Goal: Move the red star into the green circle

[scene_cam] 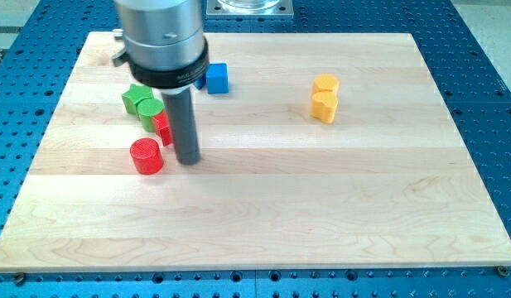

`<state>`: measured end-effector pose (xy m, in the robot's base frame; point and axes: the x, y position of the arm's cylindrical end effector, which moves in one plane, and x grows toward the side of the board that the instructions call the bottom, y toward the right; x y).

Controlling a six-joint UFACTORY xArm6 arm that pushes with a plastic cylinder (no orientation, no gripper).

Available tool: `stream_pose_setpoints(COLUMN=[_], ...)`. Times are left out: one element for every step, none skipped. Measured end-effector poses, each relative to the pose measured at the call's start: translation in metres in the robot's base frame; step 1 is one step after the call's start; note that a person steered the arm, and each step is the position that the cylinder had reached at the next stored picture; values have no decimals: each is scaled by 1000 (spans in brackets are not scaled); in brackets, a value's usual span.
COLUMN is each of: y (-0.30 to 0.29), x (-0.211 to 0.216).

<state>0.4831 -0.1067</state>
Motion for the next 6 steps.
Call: stream_pose_setpoints(y=[-38, -57, -69, -72, 30, 38], x=[45, 28, -37, 46, 54, -15])
